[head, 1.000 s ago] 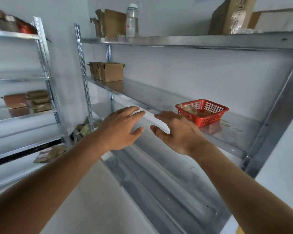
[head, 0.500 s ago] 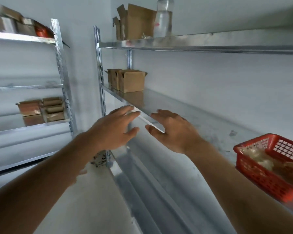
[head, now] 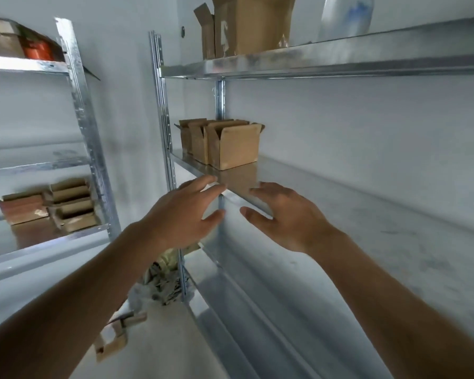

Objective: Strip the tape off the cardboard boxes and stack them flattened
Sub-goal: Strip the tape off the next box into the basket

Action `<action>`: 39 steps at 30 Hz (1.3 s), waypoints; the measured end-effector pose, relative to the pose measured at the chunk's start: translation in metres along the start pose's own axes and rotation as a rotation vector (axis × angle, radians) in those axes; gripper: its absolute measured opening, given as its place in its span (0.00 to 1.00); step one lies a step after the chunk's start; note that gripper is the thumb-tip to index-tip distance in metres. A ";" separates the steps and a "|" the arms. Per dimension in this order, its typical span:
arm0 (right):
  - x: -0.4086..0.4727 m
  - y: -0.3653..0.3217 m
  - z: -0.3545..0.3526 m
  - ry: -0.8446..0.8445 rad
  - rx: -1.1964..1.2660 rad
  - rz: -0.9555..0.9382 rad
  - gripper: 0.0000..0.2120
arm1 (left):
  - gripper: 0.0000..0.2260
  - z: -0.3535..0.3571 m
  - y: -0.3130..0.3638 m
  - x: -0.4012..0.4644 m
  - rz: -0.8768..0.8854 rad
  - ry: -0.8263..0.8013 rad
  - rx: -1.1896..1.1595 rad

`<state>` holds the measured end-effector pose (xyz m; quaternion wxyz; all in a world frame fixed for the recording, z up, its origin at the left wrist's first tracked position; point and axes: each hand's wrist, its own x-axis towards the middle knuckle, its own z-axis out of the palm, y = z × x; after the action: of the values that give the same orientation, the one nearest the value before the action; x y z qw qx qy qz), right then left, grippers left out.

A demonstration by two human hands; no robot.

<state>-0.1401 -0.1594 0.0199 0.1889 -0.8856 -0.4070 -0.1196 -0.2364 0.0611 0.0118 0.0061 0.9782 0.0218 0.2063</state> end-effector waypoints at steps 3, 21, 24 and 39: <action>0.051 -0.008 0.024 -0.013 -0.019 0.053 0.27 | 0.28 0.013 -0.058 0.036 0.046 -0.027 -0.017; 0.321 0.015 0.127 0.078 -0.048 0.142 0.26 | 0.26 0.125 -0.262 0.258 0.200 -0.065 -0.086; 0.363 0.020 0.133 0.152 -0.037 0.129 0.26 | 0.26 0.144 -0.280 0.290 0.220 -0.067 -0.107; 0.478 0.033 0.148 0.106 -0.557 0.378 0.25 | 0.24 0.200 -0.338 0.380 0.424 0.027 -0.221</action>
<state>0.2002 0.2077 0.0536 -0.0204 -0.9556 -0.1769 -0.2347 0.1781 0.4156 -0.0252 0.0697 0.9515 -0.2065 0.2170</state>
